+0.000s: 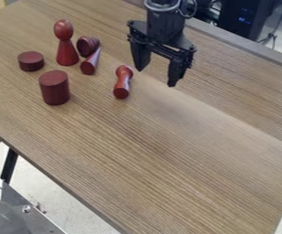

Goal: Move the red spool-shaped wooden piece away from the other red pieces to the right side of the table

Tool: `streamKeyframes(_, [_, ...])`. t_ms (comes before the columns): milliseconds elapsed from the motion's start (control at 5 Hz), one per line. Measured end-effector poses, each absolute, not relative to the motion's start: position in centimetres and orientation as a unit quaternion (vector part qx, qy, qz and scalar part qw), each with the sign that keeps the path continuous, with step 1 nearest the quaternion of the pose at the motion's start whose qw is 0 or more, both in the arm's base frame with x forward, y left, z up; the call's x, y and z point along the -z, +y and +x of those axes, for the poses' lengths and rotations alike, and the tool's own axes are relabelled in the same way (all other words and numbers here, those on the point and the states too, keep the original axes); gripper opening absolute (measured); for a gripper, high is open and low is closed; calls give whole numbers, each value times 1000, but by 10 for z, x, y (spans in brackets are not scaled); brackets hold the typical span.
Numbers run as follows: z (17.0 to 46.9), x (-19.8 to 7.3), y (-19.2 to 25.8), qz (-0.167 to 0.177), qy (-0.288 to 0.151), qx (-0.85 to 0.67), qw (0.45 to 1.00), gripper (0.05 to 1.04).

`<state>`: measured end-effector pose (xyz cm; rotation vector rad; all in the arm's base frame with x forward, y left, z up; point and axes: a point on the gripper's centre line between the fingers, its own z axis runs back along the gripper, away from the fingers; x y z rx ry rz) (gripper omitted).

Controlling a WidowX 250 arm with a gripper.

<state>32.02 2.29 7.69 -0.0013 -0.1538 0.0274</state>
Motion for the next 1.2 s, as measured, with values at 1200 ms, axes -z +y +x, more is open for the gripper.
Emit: streamKeyframes(1200, [328,-48,71,-18,10,-284,958,997])
